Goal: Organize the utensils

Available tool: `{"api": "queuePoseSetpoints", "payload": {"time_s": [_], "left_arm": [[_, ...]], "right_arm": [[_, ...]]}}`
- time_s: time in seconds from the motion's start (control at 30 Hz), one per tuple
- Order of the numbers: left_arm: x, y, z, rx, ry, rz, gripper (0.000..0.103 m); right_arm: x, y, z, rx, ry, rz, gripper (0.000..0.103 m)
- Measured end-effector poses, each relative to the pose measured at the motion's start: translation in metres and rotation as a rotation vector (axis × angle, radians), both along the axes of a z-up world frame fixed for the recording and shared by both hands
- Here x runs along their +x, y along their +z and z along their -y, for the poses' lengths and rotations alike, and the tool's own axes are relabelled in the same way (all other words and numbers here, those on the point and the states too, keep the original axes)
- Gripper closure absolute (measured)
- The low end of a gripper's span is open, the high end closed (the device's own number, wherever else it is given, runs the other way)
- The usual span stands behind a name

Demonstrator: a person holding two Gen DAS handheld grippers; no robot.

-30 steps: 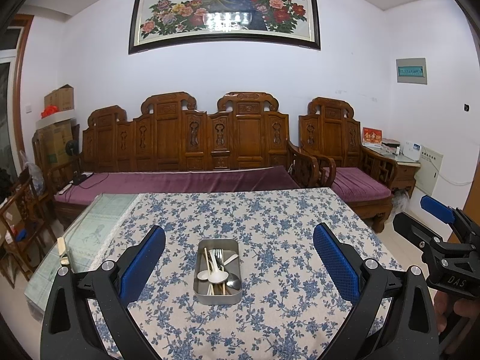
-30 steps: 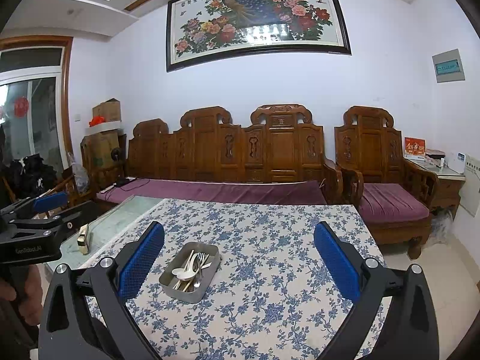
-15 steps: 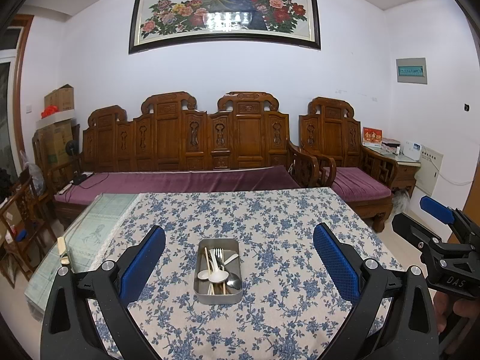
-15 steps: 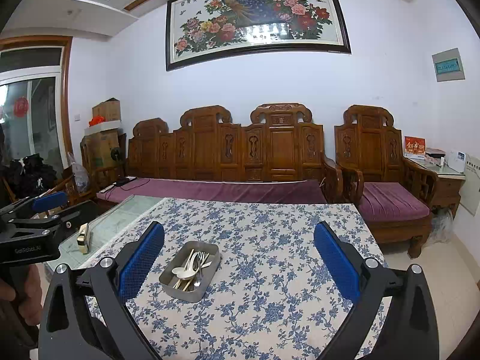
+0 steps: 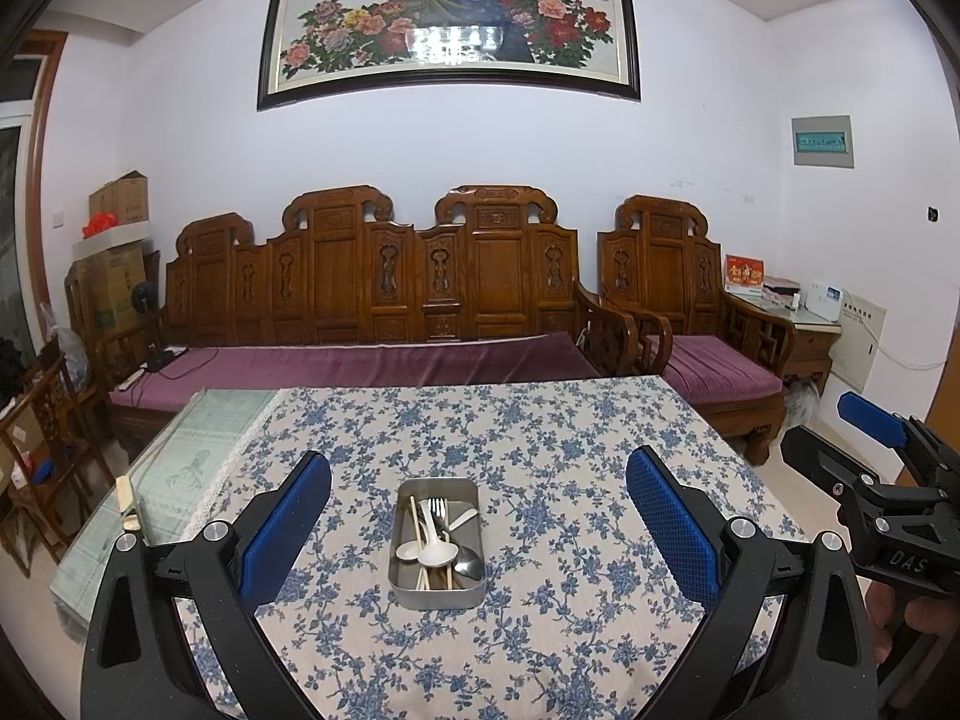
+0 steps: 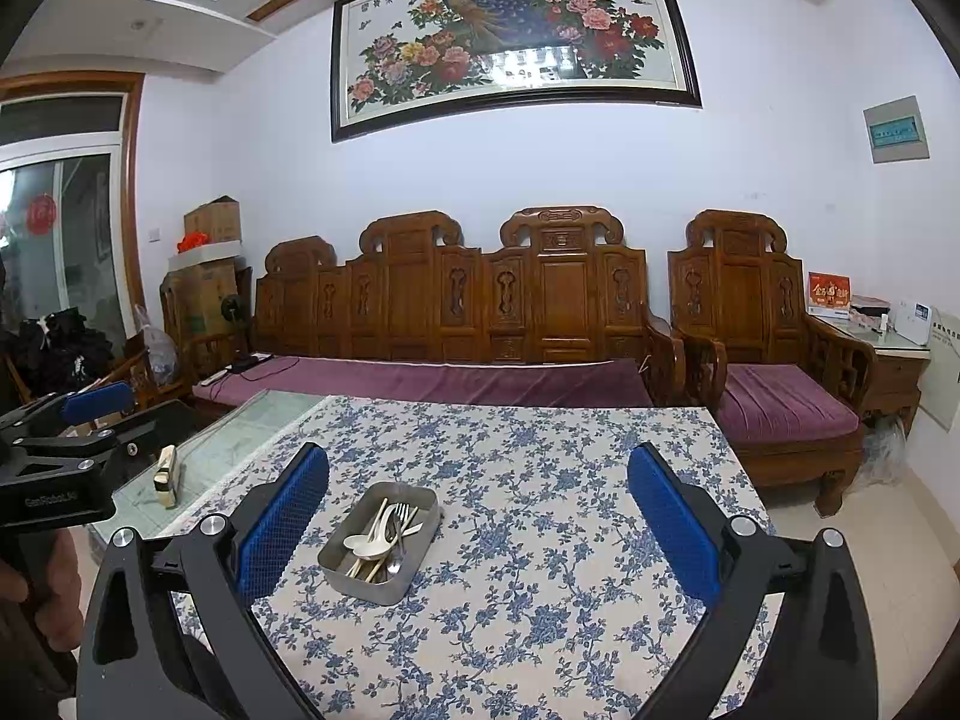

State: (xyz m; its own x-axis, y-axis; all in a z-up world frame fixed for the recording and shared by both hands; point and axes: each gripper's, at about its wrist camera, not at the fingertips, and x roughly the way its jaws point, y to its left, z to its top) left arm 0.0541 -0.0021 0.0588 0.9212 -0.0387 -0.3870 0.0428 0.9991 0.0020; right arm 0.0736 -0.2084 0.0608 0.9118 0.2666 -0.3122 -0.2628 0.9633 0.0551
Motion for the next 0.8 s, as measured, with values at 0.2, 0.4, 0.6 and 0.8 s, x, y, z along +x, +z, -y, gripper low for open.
{"api": "queuePoseSetpoints", "payload": {"time_s": [0.2,0.4,0.6,0.8], "left_arm": [[0.0000,0.0007,-0.0001,0.000,0.000,0.001,0.008],[0.0003,0.0009,0.0001,0.000,-0.001,-0.001,0.008],[-0.0002,0.0016,0.0000,-0.001,-0.001,0.000,0.008],[-0.0002,0.0028,-0.0013,-0.004,-0.002,-0.001,0.008]], "right_arm": [[0.0000,-0.0001,0.0001,0.001,0.001,-0.001,0.003],[-0.0001,0.0002,0.0001,0.002,0.000,0.000,0.003],[-0.0011,0.0000,0.0002,0.003,-0.002,0.000,0.003],[-0.0009,0.0000,0.0004,0.002,-0.001,0.000,0.003]]}}
